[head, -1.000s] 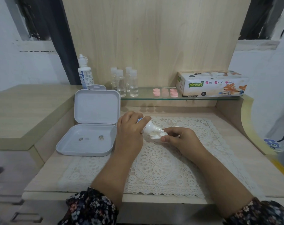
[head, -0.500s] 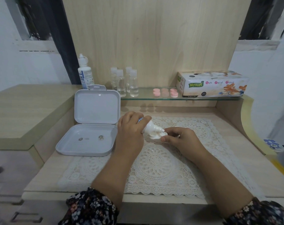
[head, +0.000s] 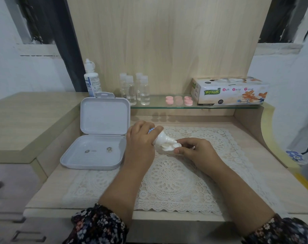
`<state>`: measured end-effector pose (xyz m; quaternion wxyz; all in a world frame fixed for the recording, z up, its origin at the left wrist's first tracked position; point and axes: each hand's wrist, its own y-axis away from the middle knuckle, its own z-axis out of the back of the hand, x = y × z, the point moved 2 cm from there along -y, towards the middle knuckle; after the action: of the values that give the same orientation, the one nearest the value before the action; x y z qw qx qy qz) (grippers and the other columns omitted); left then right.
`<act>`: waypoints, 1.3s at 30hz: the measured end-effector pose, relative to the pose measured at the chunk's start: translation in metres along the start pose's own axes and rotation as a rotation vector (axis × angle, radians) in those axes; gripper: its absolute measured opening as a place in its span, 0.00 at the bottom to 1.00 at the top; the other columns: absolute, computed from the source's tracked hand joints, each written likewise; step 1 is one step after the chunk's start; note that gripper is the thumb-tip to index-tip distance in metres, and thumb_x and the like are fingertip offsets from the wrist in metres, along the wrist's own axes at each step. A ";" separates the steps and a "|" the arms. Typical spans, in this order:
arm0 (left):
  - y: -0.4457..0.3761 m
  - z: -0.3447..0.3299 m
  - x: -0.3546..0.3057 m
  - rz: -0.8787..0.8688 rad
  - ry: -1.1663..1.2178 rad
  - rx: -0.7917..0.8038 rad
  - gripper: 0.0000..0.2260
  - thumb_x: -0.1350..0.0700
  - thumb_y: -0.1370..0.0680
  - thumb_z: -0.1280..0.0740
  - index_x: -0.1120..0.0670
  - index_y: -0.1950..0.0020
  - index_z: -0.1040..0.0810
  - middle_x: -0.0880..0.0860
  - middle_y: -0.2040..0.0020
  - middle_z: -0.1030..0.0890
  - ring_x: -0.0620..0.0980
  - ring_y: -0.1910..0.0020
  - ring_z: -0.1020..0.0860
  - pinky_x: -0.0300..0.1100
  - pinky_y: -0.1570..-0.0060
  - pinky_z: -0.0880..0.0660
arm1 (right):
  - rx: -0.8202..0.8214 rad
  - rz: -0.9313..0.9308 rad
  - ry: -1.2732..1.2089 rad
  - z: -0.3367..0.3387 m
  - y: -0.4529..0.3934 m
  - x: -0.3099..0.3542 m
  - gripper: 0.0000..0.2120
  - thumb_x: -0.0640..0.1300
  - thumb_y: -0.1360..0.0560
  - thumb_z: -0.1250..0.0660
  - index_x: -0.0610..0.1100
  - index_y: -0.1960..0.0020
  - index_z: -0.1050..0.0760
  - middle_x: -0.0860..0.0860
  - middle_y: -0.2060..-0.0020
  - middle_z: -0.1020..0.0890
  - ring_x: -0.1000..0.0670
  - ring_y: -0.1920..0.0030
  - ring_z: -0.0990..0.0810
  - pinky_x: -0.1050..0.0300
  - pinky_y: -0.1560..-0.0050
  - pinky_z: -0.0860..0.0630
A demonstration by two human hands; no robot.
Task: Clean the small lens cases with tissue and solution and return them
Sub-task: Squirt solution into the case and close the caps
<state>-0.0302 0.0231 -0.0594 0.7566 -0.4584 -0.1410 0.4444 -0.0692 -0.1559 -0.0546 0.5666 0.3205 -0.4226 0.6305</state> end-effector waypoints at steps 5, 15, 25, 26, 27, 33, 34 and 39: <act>-0.001 0.001 0.000 0.000 0.005 0.007 0.26 0.73 0.41 0.35 0.53 0.47 0.19 0.51 0.52 0.21 0.52 0.46 0.31 0.52 0.47 0.33 | 0.001 -0.006 0.001 0.000 -0.001 -0.001 0.10 0.44 0.29 0.26 0.51 0.48 0.17 0.59 0.65 0.18 0.66 0.67 0.23 0.74 0.65 0.30; 0.000 0.002 -0.004 -0.014 -0.030 -0.018 0.25 0.71 0.40 0.39 0.54 0.48 0.19 0.51 0.52 0.20 0.52 0.46 0.31 0.51 0.47 0.32 | 0.005 -0.003 -0.005 0.000 0.000 -0.002 0.10 0.44 0.29 0.26 0.51 0.48 0.17 0.56 0.62 0.16 0.65 0.67 0.23 0.73 0.64 0.29; 0.000 0.001 -0.001 0.004 -0.028 -0.002 0.25 0.71 0.39 0.38 0.53 0.47 0.19 0.51 0.52 0.21 0.53 0.45 0.30 0.51 0.45 0.34 | 0.011 0.002 -0.003 0.001 0.000 -0.001 0.10 0.45 0.29 0.25 0.52 0.48 0.17 0.55 0.61 0.16 0.65 0.66 0.23 0.73 0.63 0.28; 0.000 0.001 -0.001 0.003 -0.028 0.000 0.25 0.71 0.39 0.38 0.52 0.47 0.19 0.51 0.52 0.21 0.53 0.46 0.30 0.51 0.45 0.34 | 0.012 0.003 -0.004 0.001 0.000 -0.001 0.10 0.45 0.29 0.25 0.52 0.48 0.17 0.55 0.61 0.16 0.65 0.66 0.23 0.72 0.63 0.28; 0.000 0.000 -0.001 0.002 -0.027 0.002 0.26 0.71 0.40 0.38 0.52 0.47 0.19 0.51 0.52 0.21 0.53 0.46 0.30 0.50 0.45 0.34 | 0.013 0.002 -0.003 0.001 0.000 -0.001 0.10 0.45 0.29 0.25 0.53 0.48 0.17 0.55 0.61 0.16 0.65 0.67 0.23 0.72 0.63 0.28; 0.001 0.000 -0.002 -0.007 -0.018 -0.002 0.24 0.71 0.39 0.38 0.53 0.47 0.19 0.51 0.51 0.21 0.52 0.46 0.30 0.50 0.45 0.35 | 0.010 -0.012 -0.017 0.001 0.000 -0.001 0.10 0.44 0.29 0.25 0.55 0.50 0.18 0.55 0.62 0.16 0.64 0.68 0.23 0.72 0.65 0.28; 0.001 0.000 -0.002 -0.014 -0.014 -0.002 0.24 0.71 0.39 0.37 0.53 0.47 0.19 0.51 0.51 0.21 0.52 0.46 0.30 0.50 0.46 0.34 | 0.011 -0.014 -0.020 0.001 0.000 -0.001 0.10 0.44 0.29 0.25 0.55 0.50 0.18 0.54 0.61 0.16 0.63 0.68 0.23 0.70 0.64 0.27; 0.001 0.000 -0.003 -0.026 -0.019 -0.001 0.25 0.71 0.39 0.37 0.53 0.47 0.19 0.52 0.52 0.21 0.52 0.46 0.31 0.52 0.47 0.33 | 0.009 -0.013 -0.028 0.001 0.000 -0.001 0.10 0.44 0.29 0.25 0.57 0.52 0.19 0.57 0.65 0.17 0.63 0.68 0.23 0.68 0.63 0.27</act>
<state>-0.0323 0.0209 -0.0594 0.7608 -0.4525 -0.1544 0.4389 -0.0691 -0.1572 -0.0554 0.5633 0.3347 -0.4255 0.6242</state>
